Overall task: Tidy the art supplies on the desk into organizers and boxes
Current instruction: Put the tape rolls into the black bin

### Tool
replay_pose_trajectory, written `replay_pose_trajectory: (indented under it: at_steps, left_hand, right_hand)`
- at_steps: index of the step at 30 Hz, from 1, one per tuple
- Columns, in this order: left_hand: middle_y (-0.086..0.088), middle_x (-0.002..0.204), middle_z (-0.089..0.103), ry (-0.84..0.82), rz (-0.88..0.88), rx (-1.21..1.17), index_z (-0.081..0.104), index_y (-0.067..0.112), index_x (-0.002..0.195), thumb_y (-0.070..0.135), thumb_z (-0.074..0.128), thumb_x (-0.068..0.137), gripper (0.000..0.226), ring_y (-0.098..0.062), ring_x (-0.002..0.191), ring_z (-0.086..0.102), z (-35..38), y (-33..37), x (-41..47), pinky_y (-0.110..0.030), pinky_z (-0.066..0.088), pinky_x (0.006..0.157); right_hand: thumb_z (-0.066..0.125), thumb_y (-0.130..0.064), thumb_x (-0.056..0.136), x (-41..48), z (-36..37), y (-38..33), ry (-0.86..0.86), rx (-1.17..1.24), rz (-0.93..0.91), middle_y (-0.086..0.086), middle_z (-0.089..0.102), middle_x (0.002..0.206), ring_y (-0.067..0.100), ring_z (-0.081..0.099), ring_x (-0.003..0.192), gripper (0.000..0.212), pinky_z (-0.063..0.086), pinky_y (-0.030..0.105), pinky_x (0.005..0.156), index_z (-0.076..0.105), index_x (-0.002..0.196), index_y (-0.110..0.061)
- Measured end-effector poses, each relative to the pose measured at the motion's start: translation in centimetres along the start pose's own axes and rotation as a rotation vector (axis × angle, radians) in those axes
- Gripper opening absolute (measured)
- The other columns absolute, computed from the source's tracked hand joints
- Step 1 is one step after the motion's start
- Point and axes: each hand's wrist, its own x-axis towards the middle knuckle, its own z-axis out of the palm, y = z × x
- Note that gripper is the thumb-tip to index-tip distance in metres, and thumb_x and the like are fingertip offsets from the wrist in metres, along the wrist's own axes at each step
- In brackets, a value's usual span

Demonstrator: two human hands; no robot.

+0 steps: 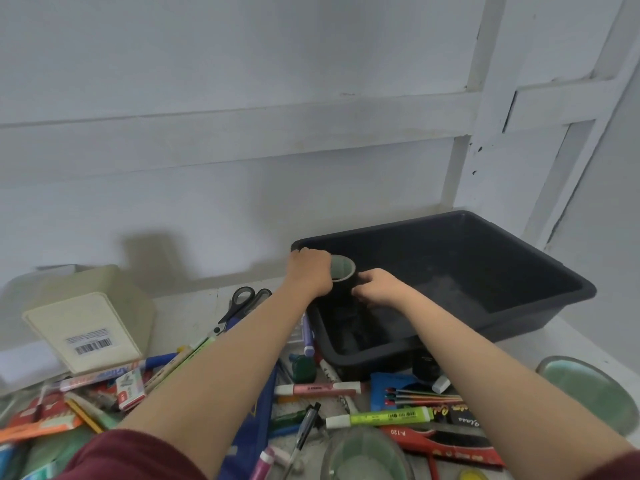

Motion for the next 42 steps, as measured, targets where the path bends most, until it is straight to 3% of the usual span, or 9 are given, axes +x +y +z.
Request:
replay_pose_trajectory:
  at_steps: [4,9,15,21,24,28,33,37,42]
  left_hand:
    - [-0.008,0.125,0.058,0.072,0.038,-0.342,0.056,0.017,0.125,0.005,0.054,0.083,0.044,-0.025,0.114,0.051,-0.3,-1.1,-2.3,-0.034,0.043,0.093]
    - [-0.004,0.116,0.058,0.271,0.161,-0.417,0.060,0.015,0.117,0.014,0.056,0.087,0.030,-0.019,0.110,0.048,-0.7,-2.2,-6.0,-0.029,0.038,0.094]
    - [0.006,0.089,0.059,0.224,0.321,-0.538,0.062,0.019,0.094,0.007,0.054,0.088,0.015,-0.005,0.081,0.051,-1.2,-2.2,-12.5,-0.018,0.040,0.074]
    - [0.002,0.067,0.061,0.032,0.448,-0.658,0.063,0.021,0.086,0.005,0.056,0.087,0.018,-0.008,0.057,0.050,-2.3,-1.3,-17.2,-0.015,0.039,0.052]
    - [0.009,0.066,0.062,-0.169,0.430,-0.642,0.063,0.019,0.092,0.021,0.060,0.089,0.005,-0.001,0.058,0.054,-1.6,-1.1,-18.6,-0.011,0.039,0.053]
    - [0.011,0.065,0.061,-0.391,0.349,-0.548,0.055,0.023,0.092,0.037,0.063,0.087,0.016,0.003,0.056,0.055,0.0,-0.3,-19.8,-0.013,0.042,0.054]
    - [0.011,0.048,0.057,-0.365,0.296,-0.634,0.053,0.024,0.079,0.017,0.059,0.085,0.010,0.001,0.043,0.049,-0.8,0.0,-20.7,-0.012,0.037,0.048]
    - [-0.002,0.056,0.065,-0.268,0.287,-0.718,0.059,0.013,0.083,0.012,0.058,0.085,0.003,-0.005,0.046,0.058,-4.4,-0.3,-20.4,-0.016,0.047,0.046]
    - [0.001,0.051,0.063,0.066,0.210,-0.740,0.056,0.017,0.073,0.008,0.058,0.083,0.014,-0.002,0.037,0.054,-8.4,-0.5,-17.4,-0.013,0.043,0.042]
  right_hand:
    - [0.056,-0.019,0.092,-1.2,-0.7,-0.6,0.123,-0.126,-0.100,0.008,0.053,0.135,0.021,0.052,0.119,0.045,0.042,0.030,0.093,0.048,0.135,-0.010]
    - [0.054,-0.024,0.093,-5.4,-2.0,-2.4,0.120,-0.193,-0.210,-0.004,0.065,0.089,0.006,0.057,0.068,0.014,0.041,0.015,0.052,0.065,0.099,-0.018]
    - [0.051,-0.033,0.094,-13.1,-2.4,-4.2,-0.199,-0.392,-0.243,-0.006,0.065,0.064,0.003,0.053,0.042,0.021,0.039,0.016,0.038,0.063,0.082,-0.019]
    - [0.059,-0.029,0.090,-17.1,-0.3,-3.2,-0.460,-0.529,-0.108,-0.001,0.070,0.075,0.009,0.064,0.054,0.016,0.047,0.019,0.045,0.065,0.087,-0.015]
    - [0.066,-0.026,0.086,-17.7,1.1,-1.8,-0.478,-0.579,-0.052,0.001,0.068,0.076,0.007,0.062,0.052,0.012,0.047,0.018,0.043,0.063,0.091,-0.015]
    - [0.066,-0.026,0.085,-17.9,2.5,-0.8,-0.486,-0.660,-0.014,0.003,0.069,0.086,0.010,0.065,0.057,0.021,0.045,0.018,0.040,0.055,0.102,-0.020]
    - [0.059,-0.021,0.085,-18.4,2.1,-1.4,-0.466,-0.611,-0.080,0.001,0.068,0.073,0.007,0.062,0.048,0.011,0.044,0.017,0.040,0.052,0.093,-0.025]
    - [0.058,-0.019,0.086,-18.8,-0.8,-3.2,-0.420,-0.496,-0.208,0.004,0.069,0.070,0.012,0.064,0.050,0.008,0.047,0.021,0.043,0.056,0.093,-0.022]
    - [0.058,-0.028,0.089,-17.5,-4.2,-5.0,-0.064,-0.311,-0.442,-0.003,0.066,0.072,0.004,0.060,0.052,0.003,0.048,0.017,0.045,0.060,0.091,-0.026]
